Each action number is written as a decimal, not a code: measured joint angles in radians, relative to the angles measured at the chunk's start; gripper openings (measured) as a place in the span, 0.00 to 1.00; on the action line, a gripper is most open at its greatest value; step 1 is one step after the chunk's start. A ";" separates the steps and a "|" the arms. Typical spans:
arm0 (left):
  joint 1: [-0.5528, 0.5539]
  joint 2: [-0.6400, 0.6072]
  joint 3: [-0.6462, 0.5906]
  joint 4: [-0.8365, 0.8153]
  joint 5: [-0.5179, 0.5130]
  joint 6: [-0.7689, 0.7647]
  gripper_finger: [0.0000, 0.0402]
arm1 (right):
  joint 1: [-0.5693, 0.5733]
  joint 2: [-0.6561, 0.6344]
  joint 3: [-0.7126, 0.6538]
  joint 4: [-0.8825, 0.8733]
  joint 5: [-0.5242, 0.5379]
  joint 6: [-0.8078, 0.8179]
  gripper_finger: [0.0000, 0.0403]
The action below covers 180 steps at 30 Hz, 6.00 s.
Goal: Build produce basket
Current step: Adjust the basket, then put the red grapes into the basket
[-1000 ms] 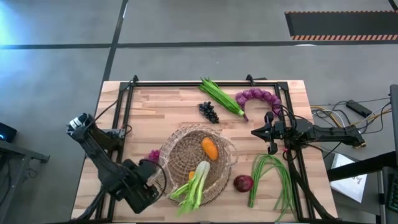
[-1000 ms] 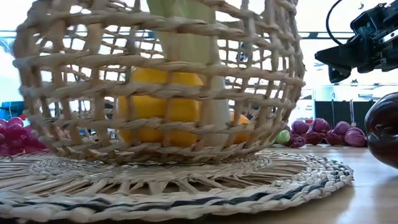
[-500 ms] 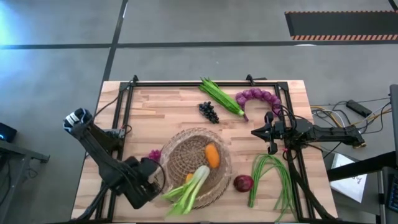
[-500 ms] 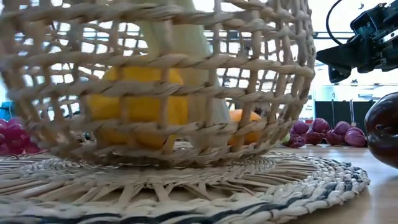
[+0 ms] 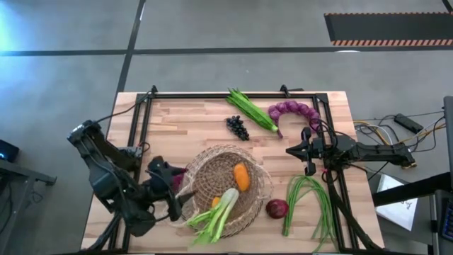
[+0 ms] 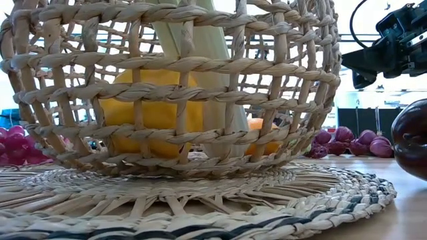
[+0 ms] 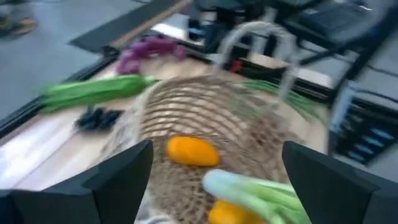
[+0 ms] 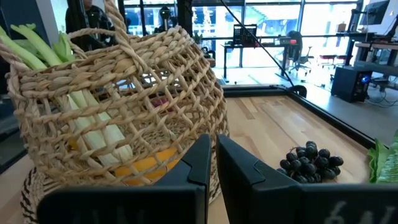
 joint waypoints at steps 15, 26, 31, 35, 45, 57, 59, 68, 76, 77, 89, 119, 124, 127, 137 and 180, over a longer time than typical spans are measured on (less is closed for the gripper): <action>0.000 -0.060 -0.174 -0.379 0.734 -0.564 0.85 | 0.000 0.000 0.000 0.000 -0.001 0.001 0.04; 0.019 -0.045 -0.544 -0.143 0.624 -0.612 0.85 | 0.000 0.000 0.000 0.000 0.000 0.002 0.04; 0.076 -0.039 -0.625 0.132 0.463 -0.592 0.85 | 0.000 0.000 0.000 0.000 0.000 0.002 0.04; 0.139 -0.015 -0.666 0.377 0.334 -0.489 0.85 | 0.000 0.000 0.000 0.000 0.000 0.002 0.04; 0.245 0.006 -0.584 0.275 0.522 -0.264 0.85 | 0.000 0.000 0.000 0.000 0.000 0.002 0.04; 0.150 0.015 -0.537 0.156 0.823 -0.100 0.85 | 0.000 0.000 0.000 0.000 0.000 0.000 0.04; 0.141 0.046 -0.538 0.168 0.818 -0.089 0.85 | 0.000 0.000 0.000 0.000 0.000 0.002 0.04; 0.148 0.284 -0.487 0.118 0.891 0.118 0.82 | 0.000 0.000 0.000 0.000 0.000 0.002 0.04; 0.155 0.380 -0.407 -0.072 0.837 0.159 0.55 | 0.000 0.000 0.000 0.000 0.000 0.000 0.04; 0.155 0.380 -0.413 -0.050 0.840 0.159 0.52 | 0.000 0.000 0.000 0.000 0.000 0.002 0.04; 0.175 0.377 -0.533 0.056 0.872 0.155 0.23 | 0.000 0.000 0.000 0.000 0.000 0.000 0.04; 0.198 -0.267 -0.359 -0.222 0.341 -0.100 0.00 | 0.000 0.000 0.000 0.000 0.000 0.002 0.04; 0.198 -0.277 -0.229 -0.109 0.153 0.077 0.00 | 0.000 0.000 0.000 0.000 0.000 0.002 0.04; 0.203 -0.258 -0.166 0.097 0.104 0.310 0.00 | 0.000 0.000 0.000 0.000 0.000 0.002 0.04; 0.212 -0.168 -0.127 0.940 0.114 1.185 0.00 | 0.000 0.000 0.000 0.000 0.000 0.002 0.04; 0.550 -0.213 -0.991 0.639 0.517 0.659 0.43 | 0.000 0.000 0.000 0.000 0.000 0.002 0.04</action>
